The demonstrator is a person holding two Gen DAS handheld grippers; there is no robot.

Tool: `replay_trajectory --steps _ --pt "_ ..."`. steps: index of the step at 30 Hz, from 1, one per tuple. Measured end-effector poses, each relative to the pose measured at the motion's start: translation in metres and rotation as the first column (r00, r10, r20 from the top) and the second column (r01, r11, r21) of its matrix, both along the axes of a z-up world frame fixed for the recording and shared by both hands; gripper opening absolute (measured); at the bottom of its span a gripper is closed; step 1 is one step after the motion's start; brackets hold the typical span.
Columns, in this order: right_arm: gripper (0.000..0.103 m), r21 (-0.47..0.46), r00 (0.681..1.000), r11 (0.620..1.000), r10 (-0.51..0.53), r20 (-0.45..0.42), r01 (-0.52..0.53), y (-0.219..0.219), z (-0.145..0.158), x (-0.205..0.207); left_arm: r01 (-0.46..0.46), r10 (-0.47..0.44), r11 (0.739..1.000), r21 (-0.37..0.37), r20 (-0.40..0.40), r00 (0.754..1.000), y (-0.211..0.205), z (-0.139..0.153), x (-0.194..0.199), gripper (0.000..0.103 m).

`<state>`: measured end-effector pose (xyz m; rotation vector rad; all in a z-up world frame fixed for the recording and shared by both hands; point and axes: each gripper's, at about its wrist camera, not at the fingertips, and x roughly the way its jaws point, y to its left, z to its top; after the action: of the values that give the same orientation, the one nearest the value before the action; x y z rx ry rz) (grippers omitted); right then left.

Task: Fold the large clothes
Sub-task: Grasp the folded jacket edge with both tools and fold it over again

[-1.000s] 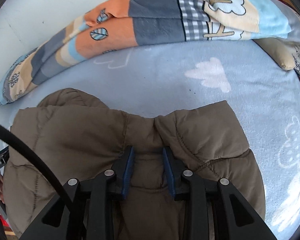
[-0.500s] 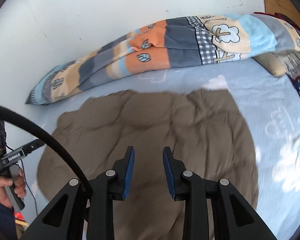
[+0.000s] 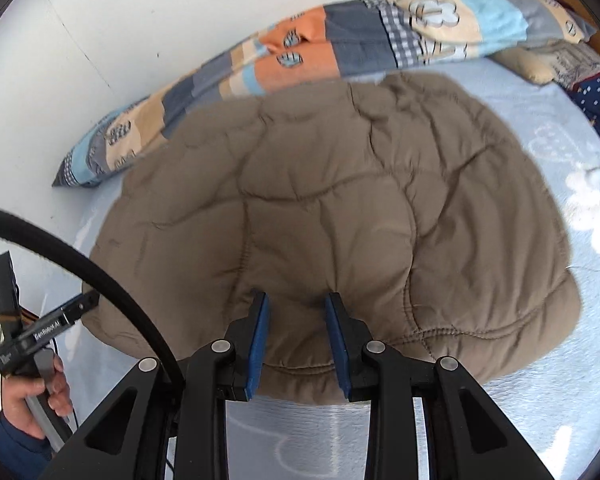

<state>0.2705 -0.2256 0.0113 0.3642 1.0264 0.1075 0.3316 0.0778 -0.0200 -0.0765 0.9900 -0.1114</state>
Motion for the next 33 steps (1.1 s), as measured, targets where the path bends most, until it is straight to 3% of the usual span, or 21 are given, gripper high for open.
replay_trajectory --steps 4,8,11,13,14,16,18,23,26,29,33 --pt "0.032 0.041 0.999 0.999 0.002 -0.038 -0.001 -0.004 -0.017 0.012 -0.014 0.012 0.998 -0.058 -0.038 0.999 0.007 -0.009 0.010 0.092" --pt "0.031 0.067 0.999 0.998 0.003 -0.047 0.000 -0.009 -0.018 0.013 -0.026 0.026 0.995 -0.098 -0.009 1.000 0.013 0.009 0.008 0.092" --pt "0.031 0.106 1.000 0.994 -0.001 -0.019 0.003 -0.017 0.002 0.008 -0.056 0.062 0.987 -0.154 0.036 0.997 0.034 0.031 0.008 0.091" --pt "0.033 0.155 0.998 0.988 -0.037 0.050 0.028 -0.034 0.025 0.004 -0.090 0.099 0.979 -0.181 0.041 0.994 0.052 0.037 0.010 0.091" --pt "0.037 0.191 0.995 0.980 -0.064 0.081 0.047 -0.047 0.037 0.001 -0.106 0.113 0.976 -0.191 0.029 0.993 0.060 0.036 0.011 0.091" --pt "0.057 0.229 0.983 0.968 -0.135 0.126 0.103 -0.075 0.055 -0.006 -0.142 0.142 0.967 -0.213 -0.018 0.990 0.077 0.028 0.016 0.091" --pt "0.068 0.246 0.960 0.950 -0.233 0.152 0.192 -0.109 0.066 -0.018 -0.174 0.163 0.957 -0.231 -0.064 0.985 0.090 0.021 0.021 0.091" --pt "0.071 0.377 0.916 0.857 -0.398 0.051 0.351 -0.182 0.044 -0.044 -0.253 0.209 0.899 -0.357 -0.156 0.965 0.114 0.004 0.029 0.091" --pt "0.071 0.399 0.905 0.826 -0.425 -0.021 0.398 -0.197 0.027 -0.049 -0.279 0.206 0.867 -0.413 -0.212 0.955 0.119 -0.006 0.029 0.091" --pt "0.072 0.418 0.899 0.806 -0.433 -0.067 0.419 -0.204 0.016 -0.055 -0.289 0.212 0.862 -0.417 -0.222 0.952 0.120 -0.009 0.026 0.091" --pt "0.077 0.394 0.900 0.818 -0.431 -0.064 0.419 -0.200 0.019 -0.054 -0.281 0.204 0.868 -0.410 -0.222 0.954 0.117 -0.011 0.026 0.091"
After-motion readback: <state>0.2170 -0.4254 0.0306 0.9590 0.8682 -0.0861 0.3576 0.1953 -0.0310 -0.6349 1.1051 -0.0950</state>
